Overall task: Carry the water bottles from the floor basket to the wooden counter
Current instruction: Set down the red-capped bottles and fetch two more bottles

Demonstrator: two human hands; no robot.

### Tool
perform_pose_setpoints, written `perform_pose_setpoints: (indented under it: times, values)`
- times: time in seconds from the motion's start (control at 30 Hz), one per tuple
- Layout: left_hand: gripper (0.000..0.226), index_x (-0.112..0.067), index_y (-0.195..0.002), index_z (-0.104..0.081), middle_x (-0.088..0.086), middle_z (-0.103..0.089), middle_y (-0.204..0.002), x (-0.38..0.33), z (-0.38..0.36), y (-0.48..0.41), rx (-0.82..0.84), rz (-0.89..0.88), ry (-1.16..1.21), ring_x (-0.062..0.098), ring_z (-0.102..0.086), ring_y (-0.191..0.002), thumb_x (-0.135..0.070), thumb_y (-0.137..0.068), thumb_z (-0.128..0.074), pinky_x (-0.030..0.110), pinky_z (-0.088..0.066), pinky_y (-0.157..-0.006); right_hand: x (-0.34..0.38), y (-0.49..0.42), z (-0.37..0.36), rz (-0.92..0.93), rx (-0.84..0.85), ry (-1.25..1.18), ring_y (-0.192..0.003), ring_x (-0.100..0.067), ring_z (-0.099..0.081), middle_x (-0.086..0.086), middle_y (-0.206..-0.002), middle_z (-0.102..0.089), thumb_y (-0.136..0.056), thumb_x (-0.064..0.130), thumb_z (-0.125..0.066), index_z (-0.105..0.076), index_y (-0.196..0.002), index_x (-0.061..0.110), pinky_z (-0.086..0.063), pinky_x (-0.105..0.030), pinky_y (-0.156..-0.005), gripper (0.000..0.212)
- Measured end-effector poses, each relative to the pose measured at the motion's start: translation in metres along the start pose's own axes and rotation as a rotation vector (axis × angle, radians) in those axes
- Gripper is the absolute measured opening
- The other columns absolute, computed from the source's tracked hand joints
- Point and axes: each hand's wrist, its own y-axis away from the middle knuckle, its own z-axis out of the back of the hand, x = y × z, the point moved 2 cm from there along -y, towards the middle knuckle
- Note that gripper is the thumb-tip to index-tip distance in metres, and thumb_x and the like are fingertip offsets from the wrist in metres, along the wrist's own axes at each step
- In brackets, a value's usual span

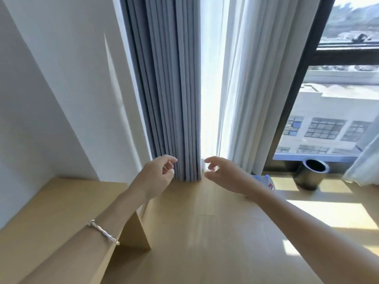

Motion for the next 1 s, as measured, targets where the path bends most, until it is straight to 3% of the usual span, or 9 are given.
perform_pose_setpoints:
  times: [0.13,0.23,0.37,0.53,0.6,0.7,0.87,1.0]
  values:
    - [0.024,-0.030,-0.116,-0.056,-0.013,-0.057,-0.099,-0.006,-0.035,-0.057,0.094,-0.060,0.054,0.007,-0.057,-0.092,-0.018,-0.096,-0.050,0.018,-0.044,-0.074,-0.036,-0.023,0.021,-0.088,-0.035,0.045,-0.103,-0.008,-0.056,0.013,-0.121,-0.053,-0.093,0.038,-0.053,-0.044,-0.137,0.032,-0.048,-0.026,-0.086,0.046]
    - [0.024,-0.030,-0.116,-0.055,-0.012,-0.058,-0.100,-0.012,-0.049,-0.106,0.151,-0.090,0.111,0.006,-0.057,-0.093,-0.019,-0.096,-0.050,0.017,-0.044,-0.068,-0.055,-0.046,0.036,-0.149,-0.042,0.081,-0.101,-0.007,-0.056,0.015,-0.115,-0.051,-0.093,0.038,-0.053,-0.043,-0.137,0.032,-0.046,-0.024,-0.084,0.046]
    - [0.024,-0.029,-0.119,-0.054,-0.012,-0.058,-0.105,-0.023,-0.059,-0.176,0.205,-0.151,0.143,0.001,-0.056,-0.095,-0.020,-0.097,-0.049,0.012,-0.042,-0.071,-0.071,-0.082,0.062,-0.216,-0.078,0.113,-0.104,-0.007,-0.057,0.011,-0.127,-0.053,-0.092,0.039,-0.055,-0.041,-0.139,0.033,-0.050,-0.031,-0.092,0.049]
    - [0.023,-0.030,-0.117,-0.054,-0.008,-0.059,-0.108,-0.053,-0.106,-0.246,0.301,-0.215,0.198,0.002,-0.058,-0.094,-0.019,-0.098,-0.047,0.015,-0.047,-0.068,-0.103,-0.097,0.088,-0.290,-0.162,0.092,-0.112,-0.012,-0.056,0.005,-0.135,-0.050,-0.093,0.035,-0.055,-0.041,-0.141,0.026,-0.048,-0.028,-0.092,0.050]
    - [0.024,-0.028,-0.118,-0.055,-0.007,-0.060,-0.109,-0.074,-0.134,-0.266,0.359,-0.253,0.212,0.005,-0.059,-0.093,-0.019,-0.098,-0.048,0.015,-0.048,-0.065,-0.128,-0.094,0.106,-0.344,-0.199,0.101,-0.114,-0.014,-0.056,0.003,-0.137,-0.049,-0.093,0.034,-0.056,-0.041,-0.141,0.026,-0.050,-0.028,-0.091,0.051]
    - [0.025,-0.026,-0.119,-0.057,-0.007,-0.060,-0.107,-0.111,-0.179,-0.293,0.394,-0.311,0.232,0.005,-0.059,-0.089,-0.017,-0.097,-0.049,0.011,-0.046,-0.054,-0.172,-0.083,0.146,-0.456,-0.309,0.037,-0.106,-0.011,-0.055,0.001,-0.132,-0.053,-0.094,0.030,-0.058,-0.043,-0.141,0.023,-0.045,-0.019,-0.081,0.050]
    - [0.027,-0.021,-0.122,-0.058,-0.005,-0.061,-0.104,-0.161,-0.253,-0.329,0.460,-0.385,0.204,0.007,-0.058,-0.089,-0.014,-0.097,-0.049,0.009,-0.043,-0.062,-0.253,-0.074,0.198,-0.560,-0.373,0.025,-0.113,-0.012,-0.052,0.001,-0.129,-0.055,-0.094,0.030,-0.058,-0.045,-0.139,0.020,-0.042,-0.022,-0.089,0.048]
    - [0.027,-0.020,-0.123,-0.057,-0.003,-0.060,-0.106,-0.194,-0.305,-0.361,0.469,-0.377,0.182,0.008,-0.058,-0.091,-0.015,-0.098,-0.048,0.005,-0.043,-0.059,-0.313,-0.089,0.233,-0.551,-0.366,0.001,-0.112,-0.013,-0.053,0.000,-0.129,-0.056,-0.093,0.030,-0.058,-0.044,-0.140,0.020,-0.043,-0.024,-0.091,0.050]
